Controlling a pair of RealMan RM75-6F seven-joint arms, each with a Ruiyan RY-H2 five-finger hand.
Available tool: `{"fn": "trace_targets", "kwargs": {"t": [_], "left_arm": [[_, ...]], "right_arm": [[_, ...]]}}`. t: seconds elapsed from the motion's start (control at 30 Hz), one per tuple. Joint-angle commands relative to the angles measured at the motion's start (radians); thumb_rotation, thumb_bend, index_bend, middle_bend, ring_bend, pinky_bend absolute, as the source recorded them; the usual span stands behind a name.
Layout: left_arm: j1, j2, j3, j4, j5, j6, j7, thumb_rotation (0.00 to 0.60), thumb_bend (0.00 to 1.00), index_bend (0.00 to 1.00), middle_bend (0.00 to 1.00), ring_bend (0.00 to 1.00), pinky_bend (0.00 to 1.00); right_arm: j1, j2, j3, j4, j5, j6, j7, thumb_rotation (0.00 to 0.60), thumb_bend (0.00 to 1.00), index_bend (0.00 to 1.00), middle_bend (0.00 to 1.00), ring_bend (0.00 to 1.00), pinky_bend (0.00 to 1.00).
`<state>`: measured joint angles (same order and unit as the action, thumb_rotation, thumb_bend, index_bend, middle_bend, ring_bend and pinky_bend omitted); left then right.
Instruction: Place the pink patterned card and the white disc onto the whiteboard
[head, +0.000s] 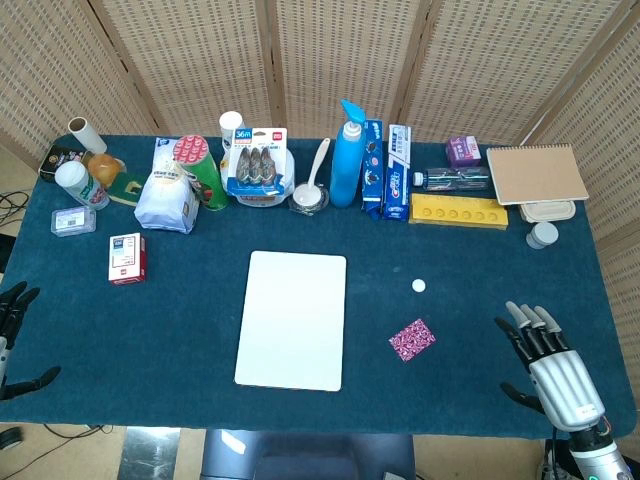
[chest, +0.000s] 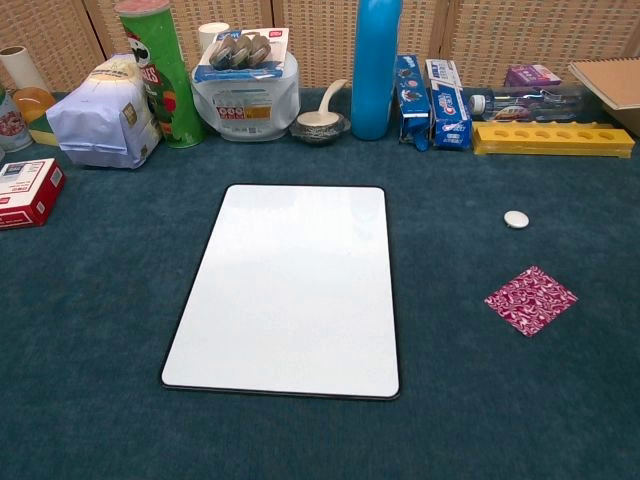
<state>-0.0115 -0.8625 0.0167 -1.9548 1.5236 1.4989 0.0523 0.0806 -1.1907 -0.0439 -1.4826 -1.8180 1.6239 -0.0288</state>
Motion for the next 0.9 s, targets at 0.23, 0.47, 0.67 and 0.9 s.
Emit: {"fn": "trace_targets", "kwargs": {"t": [0.23,0.47,0.67,0.9], "left_arm": [[0.003,0.001,0.0,0.001,-0.001,0.004,-0.004,0.6,0.12,0.0,0.0,0.0,0.11],[-0.007,-0.006,-0.011,-0.005,-0.022,-0.006,0.01,0.6,0.12,0.0,0.0,0.0,0.11],[-0.017,-0.016,-0.023,-0.011,-0.05,-0.017,0.032,0.6,0.12,0.0,0.0,0.0,0.11],[-0.021,-0.024,-0.03,-0.021,-0.074,-0.021,0.06,0.6,0.12,0.0,0.0,0.0,0.11]], "right_arm": [[0.018,-0.012,-0.002,0.004,-0.007,-0.021,0.029,0.6,0.12,0.08,0.0,0.0,0.0],[0.221,-0.002,-0.003,-0.014,-0.066,-0.297,0.107,0.6,0.15,0.09,0.0,0.0,0.0],[0.366,-0.007,-0.008,-0.008,-0.07,-0.506,0.14,0.6,0.17,0.12,0.01,0.0,0.0],[0.456,-0.034,-0.003,0.023,-0.06,-0.612,0.113,0.6,0.24,0.15,0.01,0.0,0.0]]}}
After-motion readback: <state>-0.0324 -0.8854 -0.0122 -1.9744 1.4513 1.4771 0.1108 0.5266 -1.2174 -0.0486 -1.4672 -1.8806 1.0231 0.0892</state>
